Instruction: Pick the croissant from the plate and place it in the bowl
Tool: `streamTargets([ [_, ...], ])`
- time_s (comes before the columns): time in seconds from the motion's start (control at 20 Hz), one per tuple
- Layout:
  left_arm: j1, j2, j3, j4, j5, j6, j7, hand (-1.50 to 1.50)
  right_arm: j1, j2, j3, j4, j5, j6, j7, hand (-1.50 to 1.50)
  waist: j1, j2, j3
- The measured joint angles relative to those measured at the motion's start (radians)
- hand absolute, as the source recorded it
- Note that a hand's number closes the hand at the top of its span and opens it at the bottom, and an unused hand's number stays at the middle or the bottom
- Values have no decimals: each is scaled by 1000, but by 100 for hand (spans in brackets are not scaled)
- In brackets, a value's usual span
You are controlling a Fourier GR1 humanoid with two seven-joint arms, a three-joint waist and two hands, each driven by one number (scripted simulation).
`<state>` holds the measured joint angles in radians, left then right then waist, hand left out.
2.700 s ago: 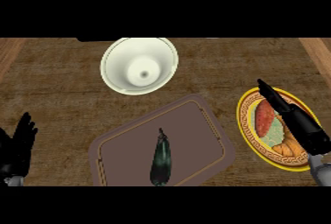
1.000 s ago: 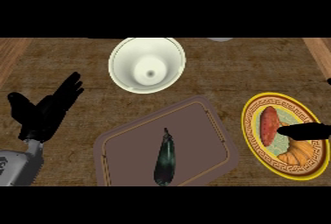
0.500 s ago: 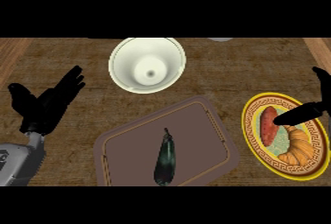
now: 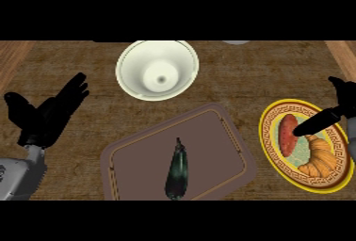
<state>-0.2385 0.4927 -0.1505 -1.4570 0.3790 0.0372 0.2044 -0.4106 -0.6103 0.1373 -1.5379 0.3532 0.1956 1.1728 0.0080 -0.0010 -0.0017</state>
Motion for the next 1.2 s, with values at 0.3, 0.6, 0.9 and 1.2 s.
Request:
streamTargets([
  [0.3,16,-6,12,-2,-13,-7,-7,0,6,8,12,37,3,13,11,-150,-4,-1,0],
  [0.6,20,-19,24,1,-30,-13,-8,0,29,10,7,62,14,21,-2,-150,-8,0,1],
  [0.9,25,-29,37,-10,-40,-28,1,0,35,29,-7,112,38,19,-18,-150,-5,0,1],
  [1.2,25,-42,51,-7,-56,-38,4,0,42,62,-17,146,54,20,-34,-150,-6,0,1],
])
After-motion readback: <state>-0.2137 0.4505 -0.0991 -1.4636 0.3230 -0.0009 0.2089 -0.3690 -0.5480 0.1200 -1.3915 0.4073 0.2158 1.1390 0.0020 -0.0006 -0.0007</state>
